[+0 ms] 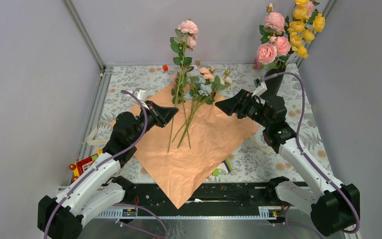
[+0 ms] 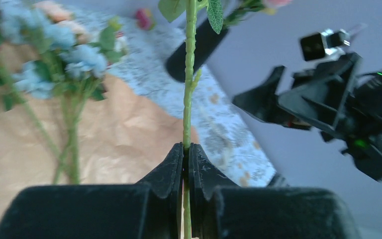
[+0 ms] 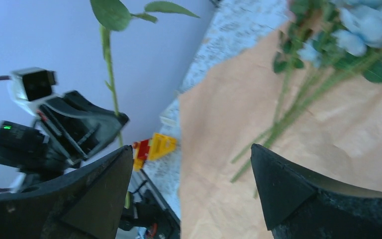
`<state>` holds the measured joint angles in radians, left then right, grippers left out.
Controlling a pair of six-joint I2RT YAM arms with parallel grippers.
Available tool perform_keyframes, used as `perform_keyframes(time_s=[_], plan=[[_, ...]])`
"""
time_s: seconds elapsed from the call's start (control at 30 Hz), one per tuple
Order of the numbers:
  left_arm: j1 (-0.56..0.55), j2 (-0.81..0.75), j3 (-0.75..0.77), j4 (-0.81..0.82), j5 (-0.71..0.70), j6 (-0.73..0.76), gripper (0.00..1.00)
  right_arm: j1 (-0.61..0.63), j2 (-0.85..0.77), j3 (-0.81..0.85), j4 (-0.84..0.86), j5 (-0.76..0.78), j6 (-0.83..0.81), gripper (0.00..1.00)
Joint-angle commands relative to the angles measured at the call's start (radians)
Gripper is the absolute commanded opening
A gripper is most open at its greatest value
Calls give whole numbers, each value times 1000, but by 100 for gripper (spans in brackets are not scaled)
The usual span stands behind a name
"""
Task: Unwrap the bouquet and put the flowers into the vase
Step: Pick up the fake flower from the wrapping paper.
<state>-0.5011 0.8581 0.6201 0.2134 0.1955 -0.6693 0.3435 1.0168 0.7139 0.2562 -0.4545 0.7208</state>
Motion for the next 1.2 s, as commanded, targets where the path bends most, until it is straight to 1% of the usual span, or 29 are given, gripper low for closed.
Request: perform_keyframes(time_s=[0.0,0.13,0.33,0.53,0.87,1.0,1.1,1.17], plan=[[-17,-57,-44,278,168,-119,0,58,26,111,218,-56,134,94],[-47,-69,-68,346,187,-177,0,143,72,208,242,-21,148,95],[-94,-65,-69,387,187,-176,0,249,156,324,234,7,125,94],[-115,-61,-65,379,184,-158,0,272,213,387,220,34,116,94],[-129,-59,-65,359,202,-130,0,272,290,518,157,87,61,84],[-134,-61,-63,333,202,-108,0,274,315,565,133,104,41,81],[-135,-62,-60,316,200,-97,0,273,336,590,122,100,36,75],[-137,-62,-60,309,197,-91,0,275,340,593,121,103,31,66]])
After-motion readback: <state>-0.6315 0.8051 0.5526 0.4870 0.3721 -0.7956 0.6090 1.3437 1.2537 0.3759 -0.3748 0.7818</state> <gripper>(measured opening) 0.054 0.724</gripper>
